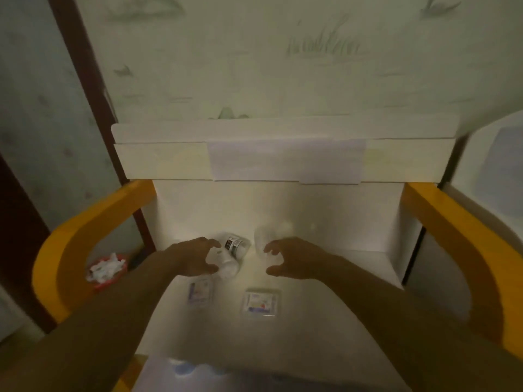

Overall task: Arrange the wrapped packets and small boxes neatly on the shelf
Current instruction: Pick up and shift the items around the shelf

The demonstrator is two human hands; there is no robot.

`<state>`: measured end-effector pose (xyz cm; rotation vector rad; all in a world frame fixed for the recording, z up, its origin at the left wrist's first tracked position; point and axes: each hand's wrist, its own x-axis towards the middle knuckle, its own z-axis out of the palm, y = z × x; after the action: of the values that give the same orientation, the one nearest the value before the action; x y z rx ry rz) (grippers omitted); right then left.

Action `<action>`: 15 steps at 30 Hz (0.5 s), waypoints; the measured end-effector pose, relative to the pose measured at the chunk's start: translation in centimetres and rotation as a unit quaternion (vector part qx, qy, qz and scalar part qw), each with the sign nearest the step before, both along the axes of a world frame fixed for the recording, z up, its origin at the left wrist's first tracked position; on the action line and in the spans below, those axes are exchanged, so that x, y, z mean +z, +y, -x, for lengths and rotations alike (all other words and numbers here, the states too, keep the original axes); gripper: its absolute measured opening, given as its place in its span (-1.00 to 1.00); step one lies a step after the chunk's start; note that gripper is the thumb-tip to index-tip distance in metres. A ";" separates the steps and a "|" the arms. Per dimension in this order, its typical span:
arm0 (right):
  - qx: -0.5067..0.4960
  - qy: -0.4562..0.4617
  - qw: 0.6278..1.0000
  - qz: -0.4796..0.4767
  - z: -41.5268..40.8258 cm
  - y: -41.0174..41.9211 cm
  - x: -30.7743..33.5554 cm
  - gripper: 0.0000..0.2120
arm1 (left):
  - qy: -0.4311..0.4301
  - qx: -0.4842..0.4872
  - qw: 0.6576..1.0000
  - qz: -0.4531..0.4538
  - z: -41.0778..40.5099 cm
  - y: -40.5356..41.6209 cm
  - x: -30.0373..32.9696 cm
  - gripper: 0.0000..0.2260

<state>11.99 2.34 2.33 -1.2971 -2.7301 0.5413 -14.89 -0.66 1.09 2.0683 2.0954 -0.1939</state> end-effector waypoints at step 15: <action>-0.025 -0.064 0.996 0.064 4.5 -2.0 -9.0 -0.29 | -0.074 -0.007 0.997 -0.028 2.3 2.8 -5.8 -0.12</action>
<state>7.46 0.36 -6.63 -1.4739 -2.7975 0.6609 -17.20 2.18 -4.71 2.0593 2.0213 0.0172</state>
